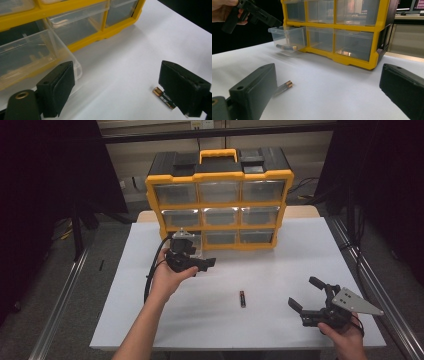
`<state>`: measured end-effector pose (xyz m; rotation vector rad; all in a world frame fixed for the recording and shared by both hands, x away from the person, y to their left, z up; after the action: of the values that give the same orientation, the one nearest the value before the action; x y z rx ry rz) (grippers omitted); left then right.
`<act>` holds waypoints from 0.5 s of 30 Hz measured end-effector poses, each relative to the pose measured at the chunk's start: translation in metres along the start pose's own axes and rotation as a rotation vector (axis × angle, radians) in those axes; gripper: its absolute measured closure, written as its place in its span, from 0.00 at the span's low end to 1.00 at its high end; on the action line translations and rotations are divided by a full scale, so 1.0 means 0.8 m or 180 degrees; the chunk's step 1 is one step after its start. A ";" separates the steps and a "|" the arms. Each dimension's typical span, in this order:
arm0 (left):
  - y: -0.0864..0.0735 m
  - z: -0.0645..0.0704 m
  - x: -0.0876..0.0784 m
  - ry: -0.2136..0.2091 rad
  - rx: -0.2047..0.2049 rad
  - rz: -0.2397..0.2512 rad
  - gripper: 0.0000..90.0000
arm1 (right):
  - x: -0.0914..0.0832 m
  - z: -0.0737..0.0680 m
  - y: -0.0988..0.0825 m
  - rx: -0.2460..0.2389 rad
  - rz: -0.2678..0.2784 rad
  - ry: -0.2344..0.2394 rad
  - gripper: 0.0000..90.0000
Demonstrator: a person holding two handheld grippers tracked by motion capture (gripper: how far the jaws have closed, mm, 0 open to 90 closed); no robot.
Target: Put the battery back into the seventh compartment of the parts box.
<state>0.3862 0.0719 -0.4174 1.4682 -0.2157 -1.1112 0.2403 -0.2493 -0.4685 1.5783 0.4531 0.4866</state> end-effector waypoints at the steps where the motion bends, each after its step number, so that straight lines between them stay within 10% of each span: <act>1: -0.001 0.002 0.000 -0.0027 -0.0007 0.0013 0.14 | 0.000 0.000 0.000 0.0000 -0.0002 -0.0002 0.01; 15: -0.024 0.029 0.010 -0.0194 0.0050 0.0006 0.10 | -0.001 -0.001 0.000 0.0009 -0.0006 0.0001 0.01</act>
<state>0.3651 0.0555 -0.4333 1.4489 -0.2690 -1.1561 0.2396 -0.2493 -0.4684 1.5804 0.4555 0.4850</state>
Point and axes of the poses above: each handheld gripper's, and its own axes: x roughly forward along the jaws, y roughly out of its top, z roughly to its right, the point moved 6 cm from there along x, roughly forward along the jaws, and after that the axes turned 9 degrees about z, right-handed, at the moved point
